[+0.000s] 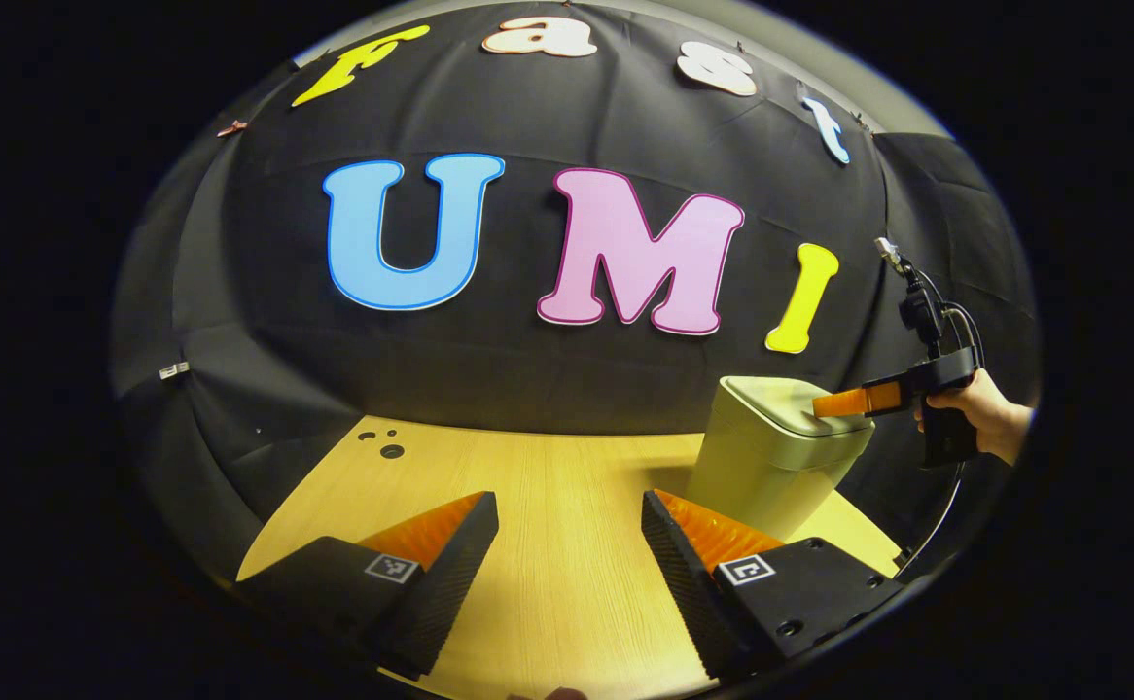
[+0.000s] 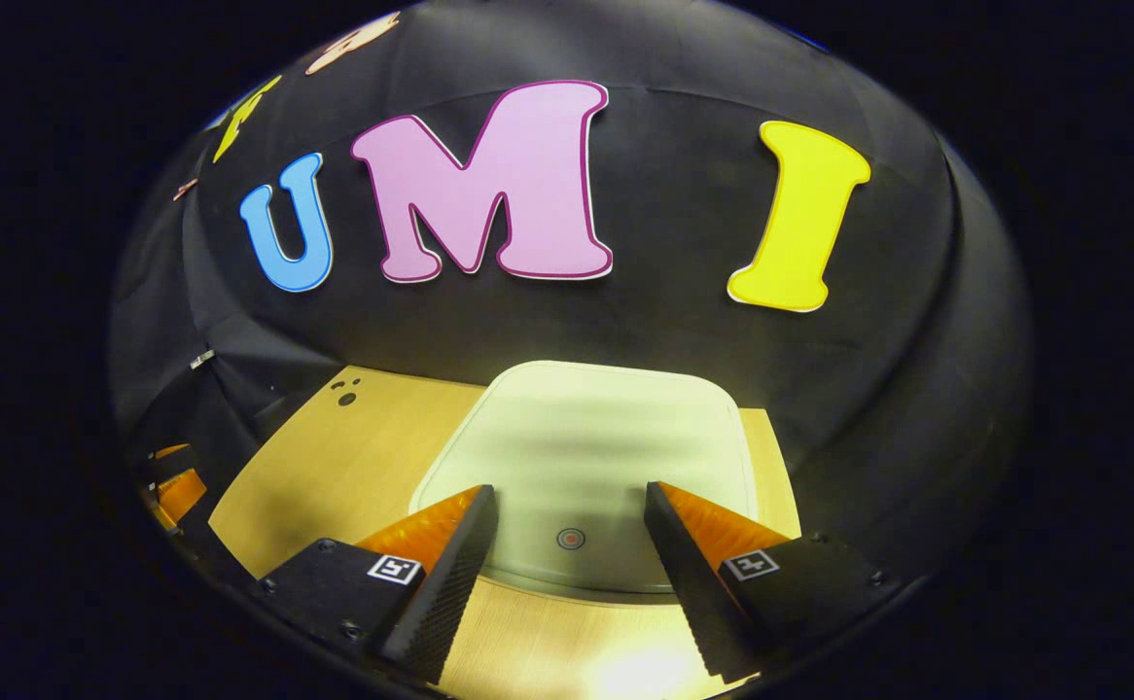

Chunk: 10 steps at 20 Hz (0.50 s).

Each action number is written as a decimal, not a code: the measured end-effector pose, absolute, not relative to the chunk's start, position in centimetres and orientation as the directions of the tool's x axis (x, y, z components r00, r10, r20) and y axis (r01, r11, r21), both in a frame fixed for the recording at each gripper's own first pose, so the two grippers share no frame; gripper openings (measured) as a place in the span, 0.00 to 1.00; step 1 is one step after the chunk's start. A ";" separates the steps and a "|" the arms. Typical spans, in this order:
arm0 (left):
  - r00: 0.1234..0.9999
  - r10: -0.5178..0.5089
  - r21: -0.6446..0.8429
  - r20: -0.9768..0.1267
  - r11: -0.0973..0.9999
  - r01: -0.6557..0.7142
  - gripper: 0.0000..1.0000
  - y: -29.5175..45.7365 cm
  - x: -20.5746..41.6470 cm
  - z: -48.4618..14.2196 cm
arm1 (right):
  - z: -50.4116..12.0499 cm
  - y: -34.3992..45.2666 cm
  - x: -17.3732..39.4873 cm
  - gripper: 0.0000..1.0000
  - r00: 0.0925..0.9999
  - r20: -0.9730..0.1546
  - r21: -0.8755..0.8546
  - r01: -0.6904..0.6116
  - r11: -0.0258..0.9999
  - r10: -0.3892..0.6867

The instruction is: Press the lid of the desktop garbage bin to open it, pick up the crumpled paper on the desktop and throw it into the bin, then pick up the pop can on the desktop and drop it into the bin, and finally close the garbage bin lid.

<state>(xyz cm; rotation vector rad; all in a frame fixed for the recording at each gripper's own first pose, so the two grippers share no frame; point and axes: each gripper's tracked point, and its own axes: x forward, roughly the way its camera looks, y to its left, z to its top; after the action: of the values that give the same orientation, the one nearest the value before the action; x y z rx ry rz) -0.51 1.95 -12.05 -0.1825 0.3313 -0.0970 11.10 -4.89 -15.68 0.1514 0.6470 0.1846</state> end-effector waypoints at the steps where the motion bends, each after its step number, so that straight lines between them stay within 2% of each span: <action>1: 0.941 -0.125 -0.197 -0.315 0.978 0.064 0.96 2.0 -0.4 -12.1 | -15.8 -4.9 11.2 0.98 0.791 -0.574 0.199 -0.118 0.973 0.213; 10: 0.941 -0.151 -0.202 -0.303 0.975 0.092 0.96 0.7 0.4 -11.7 | -15.5 -5.1 11.0 0.97 0.845 -0.501 0.200 -0.096 0.975 0.186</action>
<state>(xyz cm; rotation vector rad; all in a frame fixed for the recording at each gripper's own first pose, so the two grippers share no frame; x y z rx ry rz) 0.37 0.74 -11.66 -0.1871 0.3231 -0.1249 11.03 -5.10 -15.55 0.1701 0.5449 0.1498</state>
